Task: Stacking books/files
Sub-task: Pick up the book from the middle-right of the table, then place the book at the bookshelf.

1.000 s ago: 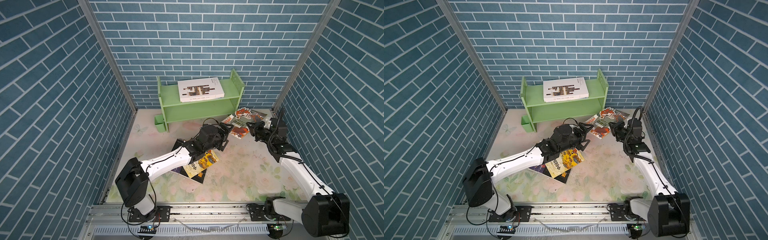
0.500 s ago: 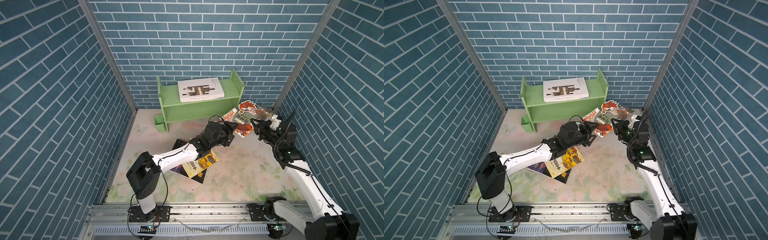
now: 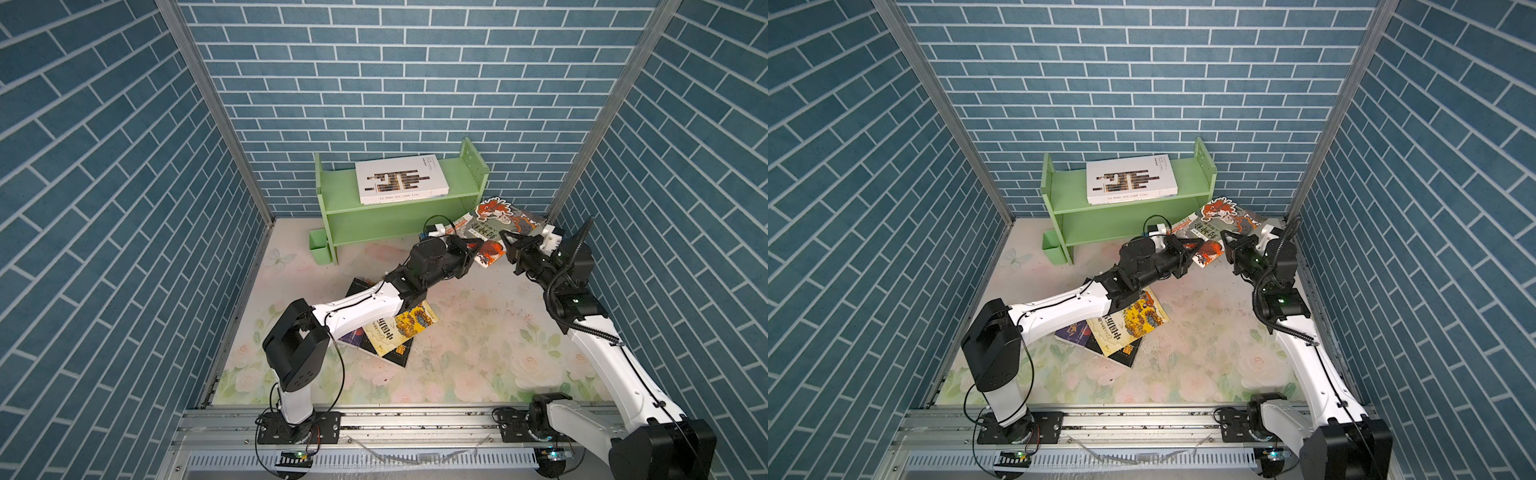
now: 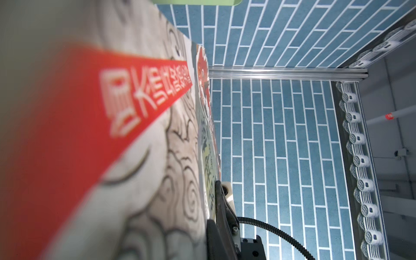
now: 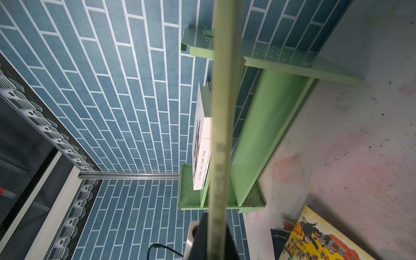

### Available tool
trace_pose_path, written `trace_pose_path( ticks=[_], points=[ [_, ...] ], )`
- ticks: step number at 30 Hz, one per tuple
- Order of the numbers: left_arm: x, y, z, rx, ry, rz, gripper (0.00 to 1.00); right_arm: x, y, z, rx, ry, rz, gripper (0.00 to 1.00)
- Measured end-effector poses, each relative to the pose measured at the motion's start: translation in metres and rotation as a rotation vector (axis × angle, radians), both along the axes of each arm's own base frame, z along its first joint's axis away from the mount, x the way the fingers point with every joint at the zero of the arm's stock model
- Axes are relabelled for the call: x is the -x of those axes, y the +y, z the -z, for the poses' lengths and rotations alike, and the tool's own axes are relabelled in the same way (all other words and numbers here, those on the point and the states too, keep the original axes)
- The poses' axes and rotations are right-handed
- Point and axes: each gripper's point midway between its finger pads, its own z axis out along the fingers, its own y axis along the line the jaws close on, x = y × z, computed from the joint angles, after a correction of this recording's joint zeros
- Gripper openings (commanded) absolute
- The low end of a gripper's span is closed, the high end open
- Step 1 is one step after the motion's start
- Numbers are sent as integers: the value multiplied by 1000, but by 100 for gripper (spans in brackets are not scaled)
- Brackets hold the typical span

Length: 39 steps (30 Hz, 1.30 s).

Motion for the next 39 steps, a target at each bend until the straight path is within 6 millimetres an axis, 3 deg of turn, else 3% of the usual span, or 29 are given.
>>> trace_pose_path(
  ticks=[3, 8, 10, 13, 16, 18, 20, 27, 33, 39],
  points=[
    [-4, 8, -11, -33, -51, 8, 2, 0, 6, -14, 24, -28, -24, 48],
    [-6, 36, -51, -179, -188, 34, 1, 4, 9, -50, 126, -102, -49, 69],
    [-6, 59, -82, -249, -269, 34, 1, 5, 8, -70, 181, -145, -52, 95],
    [-9, 110, -128, -295, -368, 13, 1, 3, 9, -95, 273, -219, -60, 99],
    [-25, 167, -152, -321, -413, -48, 2, -8, 13, -110, 343, -259, -76, 99],
    [-41, 197, -152, -345, -403, -75, 2, -19, 17, -111, 373, -266, -96, 99],
    [-58, 212, -143, -373, -374, -67, 2, -33, 23, -105, 399, -255, -124, 99],
    [-123, 220, -104, -400, -279, 84, 2, -71, 45, -61, 515, -173, -227, 98],
    [-168, 238, -87, -356, -257, 144, 5, -73, 65, -68, 592, -248, -275, 96],
    [-190, 252, -71, -315, -229, 157, 10, -92, 92, -66, 617, -308, -286, 94]
  ],
)
